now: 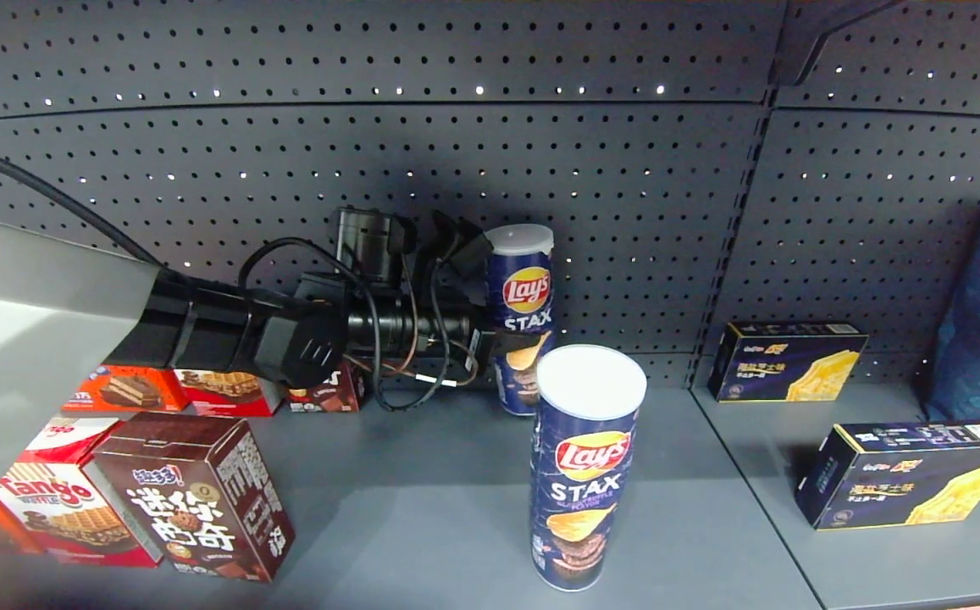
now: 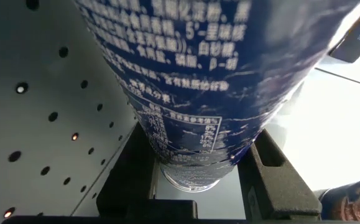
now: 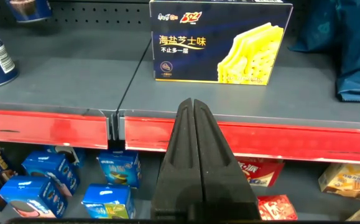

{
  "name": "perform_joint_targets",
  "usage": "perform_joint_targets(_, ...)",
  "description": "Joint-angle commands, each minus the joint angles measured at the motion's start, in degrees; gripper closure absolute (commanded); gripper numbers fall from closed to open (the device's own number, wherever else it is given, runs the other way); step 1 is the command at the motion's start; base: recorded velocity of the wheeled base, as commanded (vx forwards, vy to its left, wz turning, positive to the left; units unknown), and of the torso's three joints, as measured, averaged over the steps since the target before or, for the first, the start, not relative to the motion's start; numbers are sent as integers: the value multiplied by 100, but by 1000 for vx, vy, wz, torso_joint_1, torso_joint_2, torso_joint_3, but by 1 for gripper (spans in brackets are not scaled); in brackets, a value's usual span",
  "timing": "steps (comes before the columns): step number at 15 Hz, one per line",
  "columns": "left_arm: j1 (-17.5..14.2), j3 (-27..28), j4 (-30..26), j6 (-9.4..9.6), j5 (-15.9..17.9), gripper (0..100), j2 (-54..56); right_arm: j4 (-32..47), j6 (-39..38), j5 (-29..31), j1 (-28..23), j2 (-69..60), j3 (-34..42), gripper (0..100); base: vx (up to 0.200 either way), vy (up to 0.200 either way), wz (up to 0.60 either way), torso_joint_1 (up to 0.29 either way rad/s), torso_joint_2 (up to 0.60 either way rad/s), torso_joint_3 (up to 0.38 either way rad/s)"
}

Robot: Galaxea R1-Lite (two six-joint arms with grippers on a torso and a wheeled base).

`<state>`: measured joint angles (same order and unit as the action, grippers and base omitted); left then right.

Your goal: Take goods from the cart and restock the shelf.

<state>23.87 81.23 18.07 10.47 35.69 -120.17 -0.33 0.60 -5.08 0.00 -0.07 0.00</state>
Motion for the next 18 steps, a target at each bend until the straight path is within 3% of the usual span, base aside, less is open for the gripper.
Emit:
perform_joint_targets(1,-14,25,4,-1,-1,100,-32,-2,2,-1,0,7,0,100,0,0,0,0,0,0)
perform_joint_targets(5,-14,60,-146,16,-1,100,-41,-2,2,-1,0,7,0,100,0,0,0,0,0,0)
perform_joint_targets(6,-14,69,-286,104,-1,100,-50,-2,2,-1,0,7,0,100,0,0,0,0,0,0)
perform_joint_targets(7,-23,69,-532,447,8,100,-41,-2,2,-10,0,7,0,100,0,0,0,0,0,0)
perform_joint_targets(9,-23,183,-893,781,17,100,-50,-2,2,-1,0,7,0,100,0,0,0,0,0,0)
perform_joint_targets(18,65,245,-884,781,8,100,-199,-2,2,-1,9,7,0,100,0,0,0,0,0,0)
